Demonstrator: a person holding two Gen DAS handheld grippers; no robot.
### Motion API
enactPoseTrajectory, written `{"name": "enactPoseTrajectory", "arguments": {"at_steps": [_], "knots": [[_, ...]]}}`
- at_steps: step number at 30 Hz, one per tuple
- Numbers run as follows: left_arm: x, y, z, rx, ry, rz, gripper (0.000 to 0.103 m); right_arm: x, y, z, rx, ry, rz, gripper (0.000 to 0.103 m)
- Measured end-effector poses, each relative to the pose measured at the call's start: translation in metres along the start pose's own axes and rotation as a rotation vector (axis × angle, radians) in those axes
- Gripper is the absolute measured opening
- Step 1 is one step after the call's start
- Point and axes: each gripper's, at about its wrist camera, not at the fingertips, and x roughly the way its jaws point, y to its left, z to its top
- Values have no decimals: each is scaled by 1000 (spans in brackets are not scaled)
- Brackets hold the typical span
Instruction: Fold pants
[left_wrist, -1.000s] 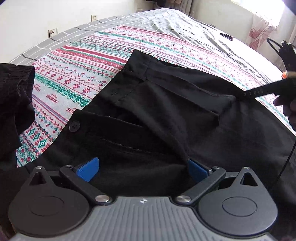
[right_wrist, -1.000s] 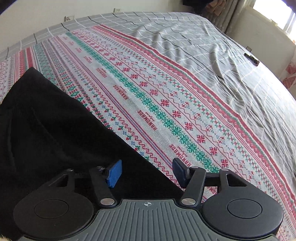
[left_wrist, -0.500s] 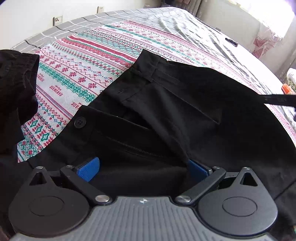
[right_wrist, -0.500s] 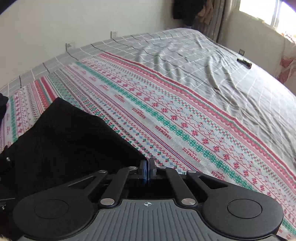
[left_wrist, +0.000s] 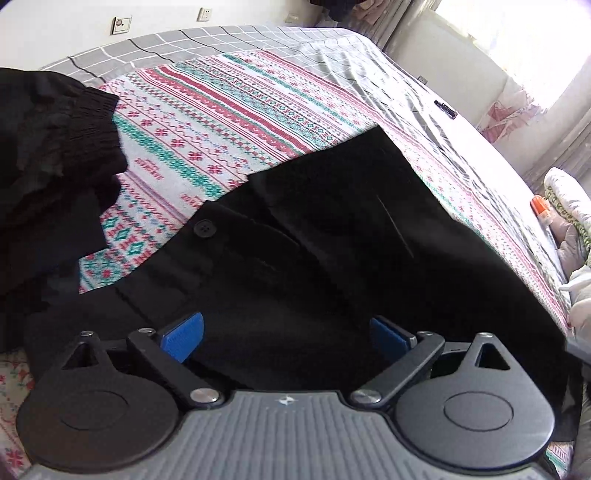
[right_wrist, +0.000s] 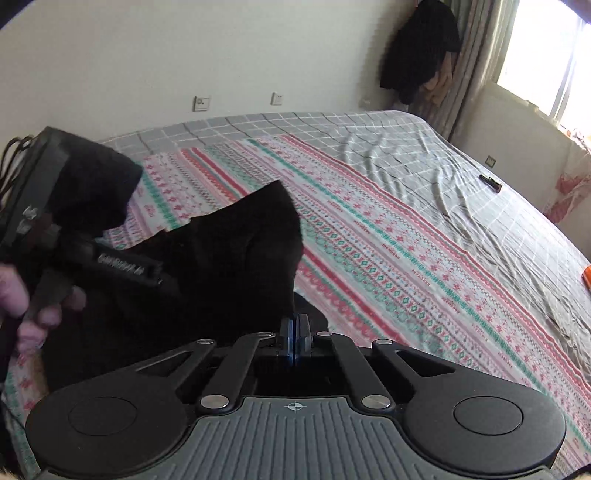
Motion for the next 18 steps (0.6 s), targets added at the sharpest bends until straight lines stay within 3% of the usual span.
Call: {"name": "enactPoseTrajectory", "arguments": {"at_steps": [6,8,17,18], "knots": [[-21,24,-11,24,-3,-54,103,-25,62,-54,-10,28,62,0],[-28,25,-18,67,-9,-41,103,-20,75,-70,-1,54,73,0],[-51,9,-45,181,-15,-82,103,11,94,-128,108,152,68,1],[-51,4,-48,191,-11,-79,103,10,95,-130,106,132,65,2]]}}
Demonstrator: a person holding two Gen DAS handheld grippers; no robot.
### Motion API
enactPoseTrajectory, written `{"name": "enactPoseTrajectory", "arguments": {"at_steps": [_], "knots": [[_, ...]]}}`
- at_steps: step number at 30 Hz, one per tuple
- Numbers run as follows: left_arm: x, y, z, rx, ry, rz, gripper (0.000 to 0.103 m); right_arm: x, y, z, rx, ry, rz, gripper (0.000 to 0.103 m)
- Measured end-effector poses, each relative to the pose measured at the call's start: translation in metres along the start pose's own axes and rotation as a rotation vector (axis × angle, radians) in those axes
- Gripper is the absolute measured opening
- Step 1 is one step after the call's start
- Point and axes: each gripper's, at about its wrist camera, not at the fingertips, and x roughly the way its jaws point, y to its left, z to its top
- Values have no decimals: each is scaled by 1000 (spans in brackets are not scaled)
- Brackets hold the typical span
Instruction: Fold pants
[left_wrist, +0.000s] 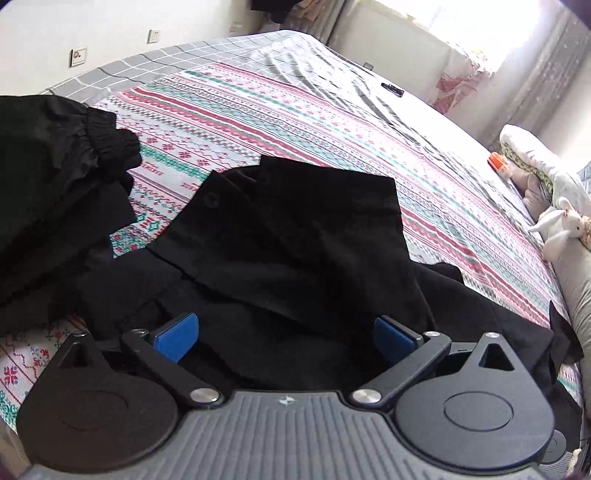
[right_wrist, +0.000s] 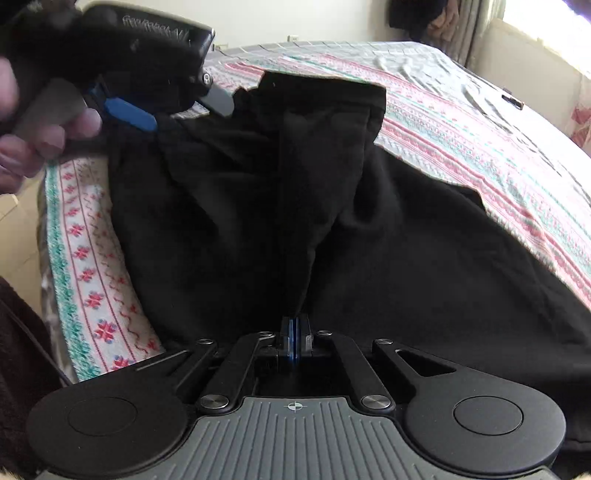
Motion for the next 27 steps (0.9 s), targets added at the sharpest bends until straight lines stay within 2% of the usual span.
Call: {"name": "enactPoseTrajectory", "arguments": {"at_steps": [2,4,6,10,12,13,19,23,27], "knots": [[4,-11,0,20,18,2,103,-2,-1,4,1,10,17,9],[12,-22,2,33,41,-14,103,-9,-7,7,31,-2,49,9],[17,-34,5,46,39,-17,103,-20,-18,10,56,-22,58,15],[27,-66,12,106,-13,23,103,-35,-49,13,137,-6,-11,28],[36,-79,17,106,-24,40,103,-41,-71,7,211,8,-30,37],[42,-85,20,103,-31,51,103,-44,-81,4,247,15,-38,38],[69,-120,26,133,-74,137,103,-51,-134,-19,387,47,-111,39],[83,-136,26,99,-97,200,103,-56,-155,-34,453,52,-136,53],[99,-157,21,148,-156,335,103,-61,-169,-46,473,49,-184,54]]}}
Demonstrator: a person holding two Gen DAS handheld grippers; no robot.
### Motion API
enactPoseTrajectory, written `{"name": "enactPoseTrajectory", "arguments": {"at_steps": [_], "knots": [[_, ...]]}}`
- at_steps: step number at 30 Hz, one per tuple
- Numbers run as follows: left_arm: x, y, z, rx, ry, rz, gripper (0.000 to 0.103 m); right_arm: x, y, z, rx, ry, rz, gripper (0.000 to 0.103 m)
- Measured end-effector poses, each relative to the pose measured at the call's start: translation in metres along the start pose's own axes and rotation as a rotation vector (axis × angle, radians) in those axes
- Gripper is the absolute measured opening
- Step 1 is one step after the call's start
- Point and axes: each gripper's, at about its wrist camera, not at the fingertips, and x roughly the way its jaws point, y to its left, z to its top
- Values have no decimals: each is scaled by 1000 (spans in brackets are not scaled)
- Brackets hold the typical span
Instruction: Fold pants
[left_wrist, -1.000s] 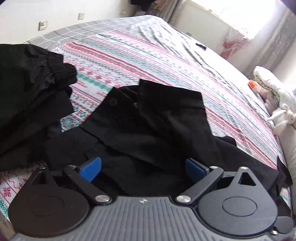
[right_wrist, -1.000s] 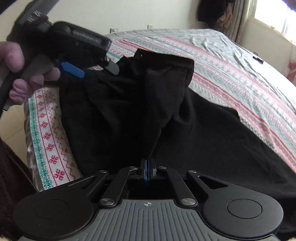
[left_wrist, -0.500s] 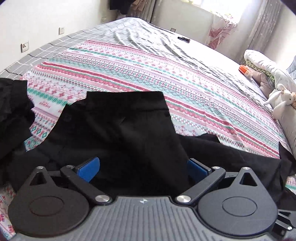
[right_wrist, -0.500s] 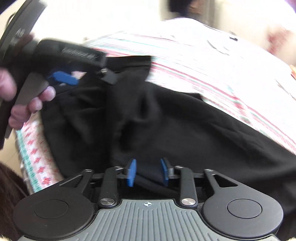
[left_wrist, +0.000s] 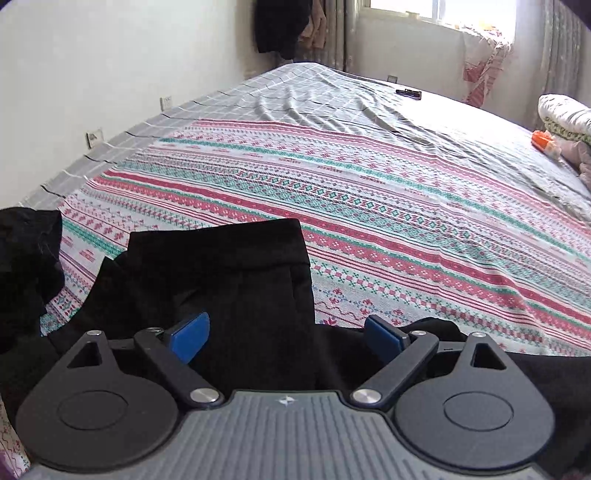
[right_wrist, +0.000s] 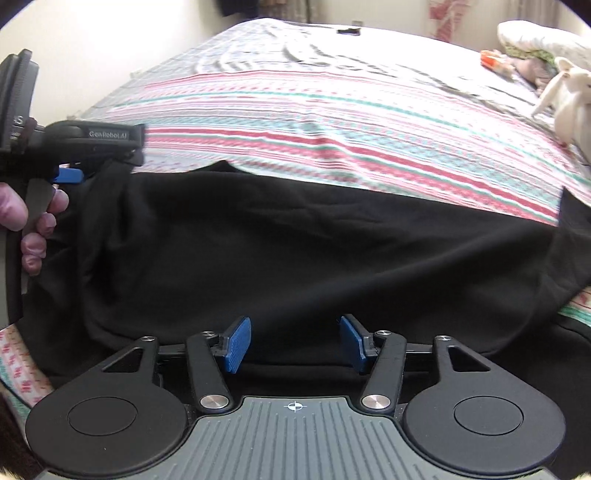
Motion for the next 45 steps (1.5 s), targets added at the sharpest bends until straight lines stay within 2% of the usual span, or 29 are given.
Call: {"name": "enactPoseTrajectory", "arguments": {"at_steps": [2,4,6,7,9,10,11,12,13,14,18,22,26,29,33,36,38,41,45], "knots": [[10,-9,-1,23,-7,56,102,1,-9,-3,14,5,-14,55],[20,-15,-3,54,7,104,97,1,-17,-7,21,16,-17,55],[26,-17,-7,78,7,156,86,1,-22,-8,15,18,-29,55],[24,-15,-8,81,-2,178,76,0,-24,-8,13,15,-37,55],[18,-6,-6,60,-17,154,63,-3,-32,-9,21,8,-47,58],[14,0,-5,37,-22,130,48,-6,-37,-9,31,4,-52,59],[9,6,-4,20,-25,114,41,-9,-42,-9,43,0,-55,59],[4,13,-3,7,-29,100,38,-8,-42,-9,55,-5,-59,59],[-1,20,-3,-7,-34,85,30,-11,-46,-9,67,-10,-62,60],[-5,28,-3,-18,-36,75,28,-14,-49,-10,77,-16,-64,61],[-20,65,-7,-74,-41,39,27,-22,-60,-12,113,-35,-76,64],[-31,117,-18,-147,-10,-10,27,-26,-72,-16,154,-45,-94,68],[-26,169,-38,-256,99,-73,26,-24,-86,-22,226,-48,-108,70],[-15,191,-54,-337,181,-119,27,-18,-95,-28,279,-45,-117,70],[-14,207,-68,-387,206,-190,30,-10,-103,-40,347,-36,-123,70],[-19,216,-75,-415,175,-260,35,-7,-109,-48,387,-44,-111,70],[-19,222,-81,-453,164,-332,54,-8,-111,-51,398,-76,-103,70],[-18,229,-86,-512,141,-421,66,-8,-115,-55,429,-121,-69,70],[-17,220,-87,-521,131,-438,68,-5,-118,-55,462,-180,-49,70]]}}
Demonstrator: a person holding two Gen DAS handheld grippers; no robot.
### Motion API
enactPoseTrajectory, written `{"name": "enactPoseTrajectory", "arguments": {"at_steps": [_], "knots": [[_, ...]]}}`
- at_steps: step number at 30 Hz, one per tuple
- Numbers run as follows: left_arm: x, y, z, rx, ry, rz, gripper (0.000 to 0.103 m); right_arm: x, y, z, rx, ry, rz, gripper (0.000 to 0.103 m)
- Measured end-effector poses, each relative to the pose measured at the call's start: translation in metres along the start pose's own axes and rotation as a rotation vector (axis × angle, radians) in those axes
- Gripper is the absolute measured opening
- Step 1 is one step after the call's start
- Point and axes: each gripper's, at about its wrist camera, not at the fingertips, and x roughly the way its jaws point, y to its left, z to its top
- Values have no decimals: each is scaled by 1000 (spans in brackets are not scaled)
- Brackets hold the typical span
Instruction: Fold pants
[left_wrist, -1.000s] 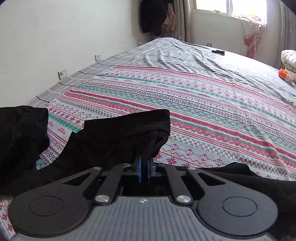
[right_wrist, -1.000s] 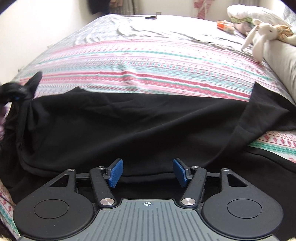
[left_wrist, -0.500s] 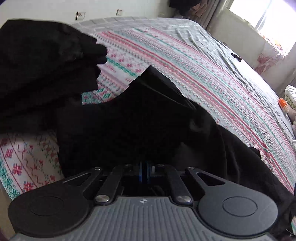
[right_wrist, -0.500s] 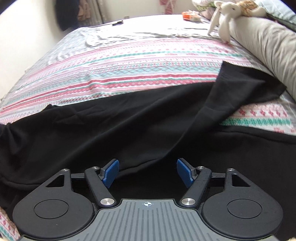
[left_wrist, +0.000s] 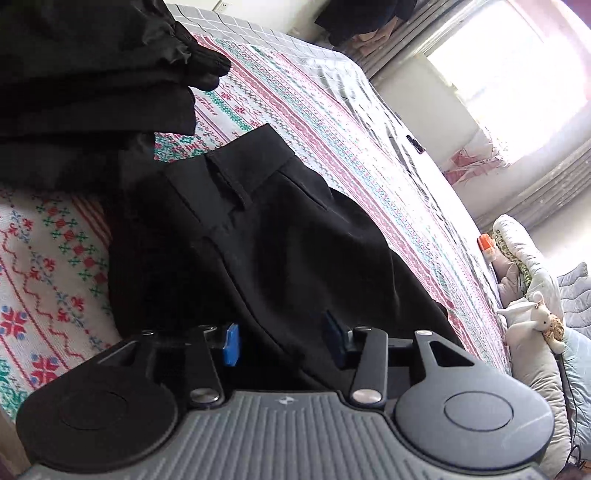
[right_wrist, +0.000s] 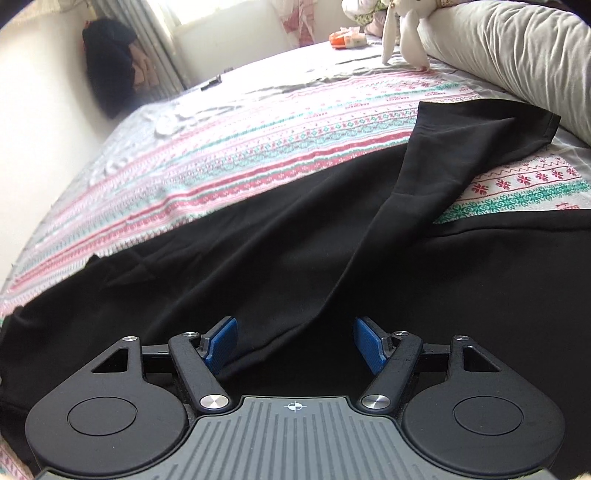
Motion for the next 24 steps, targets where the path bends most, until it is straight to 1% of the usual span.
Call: {"name": "enactPoseTrajectory", "arguments": {"at_steps": [2,4,5,6,7,8,10,11,15,18,19,21,22,24], "knots": [[2,-6,-1,15,-19,16,68,4,1,1,9,-30,-3,70],[2,-11,-1,22,-47,39,66,8,2,3,17,-62,-24,65],[3,-12,-1,19,-58,55,64,10,2,3,16,-77,-41,56],[4,-14,-1,18,-68,72,60,12,3,4,7,-88,-64,37],[7,-16,1,18,-77,94,51,14,4,5,-1,-97,-91,25],[8,-18,3,20,-82,112,41,16,3,7,-9,-98,-110,3],[9,-19,9,20,-83,131,33,15,1,11,9,-110,-110,1],[9,-18,14,8,-79,119,31,10,0,13,19,-129,-99,1],[-5,-18,33,-22,-92,62,29,-24,13,26,-9,-236,-75,1],[-17,-15,48,-12,-110,43,29,-52,24,27,-27,-273,-53,1],[-22,-13,52,-5,-106,44,29,-60,28,25,-43,-270,-49,1],[-26,-9,59,33,-67,56,29,-75,39,16,-94,-248,-56,1],[-32,-3,61,37,-59,78,29,-81,43,10,-120,-228,-63,1],[-32,6,62,61,2,110,29,-88,49,-4,-149,-171,-57,1]]}}
